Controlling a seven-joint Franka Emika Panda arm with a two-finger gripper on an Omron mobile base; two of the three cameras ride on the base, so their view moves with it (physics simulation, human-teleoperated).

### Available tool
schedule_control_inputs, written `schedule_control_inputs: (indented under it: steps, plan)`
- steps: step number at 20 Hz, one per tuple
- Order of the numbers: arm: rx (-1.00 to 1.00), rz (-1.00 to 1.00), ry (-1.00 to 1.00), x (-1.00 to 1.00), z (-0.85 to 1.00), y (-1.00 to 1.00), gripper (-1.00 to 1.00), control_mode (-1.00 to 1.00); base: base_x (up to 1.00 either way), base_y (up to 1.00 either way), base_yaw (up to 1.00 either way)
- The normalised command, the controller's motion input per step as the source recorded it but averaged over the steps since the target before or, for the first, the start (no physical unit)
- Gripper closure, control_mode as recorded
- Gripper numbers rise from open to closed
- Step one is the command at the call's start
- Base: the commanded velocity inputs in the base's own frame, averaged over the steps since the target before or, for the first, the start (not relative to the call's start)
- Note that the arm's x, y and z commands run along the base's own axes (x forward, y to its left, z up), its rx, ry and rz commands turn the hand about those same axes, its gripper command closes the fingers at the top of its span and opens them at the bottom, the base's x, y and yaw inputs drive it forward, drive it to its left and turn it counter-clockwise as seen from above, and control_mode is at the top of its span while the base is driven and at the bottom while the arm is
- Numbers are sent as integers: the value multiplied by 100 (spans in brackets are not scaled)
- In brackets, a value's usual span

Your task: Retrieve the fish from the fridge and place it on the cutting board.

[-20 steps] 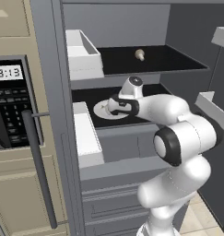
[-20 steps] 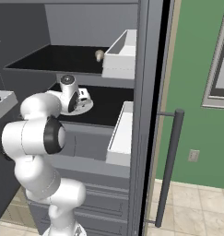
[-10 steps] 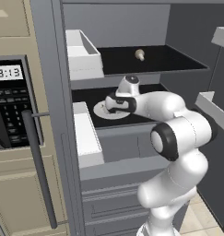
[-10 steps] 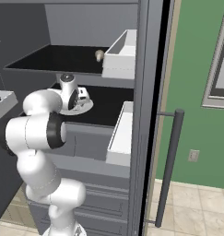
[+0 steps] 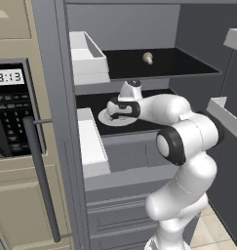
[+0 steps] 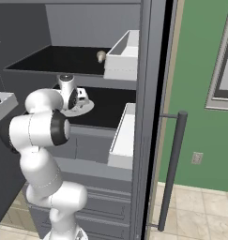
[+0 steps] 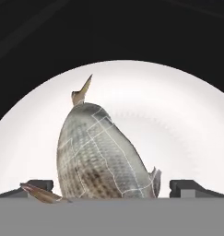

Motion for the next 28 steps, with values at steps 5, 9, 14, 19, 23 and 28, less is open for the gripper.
schedule_control_inputs:
  steps: [5,9,14,19,23,28]
  plan:
    - [0,0,2,0,-69,0,-100,-100,0,0,0]
    - [1,0,0,0,-52,0,-100,-100,0,0,0]
    - [1,0,-1,0,-27,0,100,-100,0,0,0]
    - [1,0,0,0,-26,0,100,-100,0,0,0]
    - [0,0,-1,0,-13,0,100,-100,0,0,0]
    - [0,-8,0,0,0,0,100,-100,0,0,0]
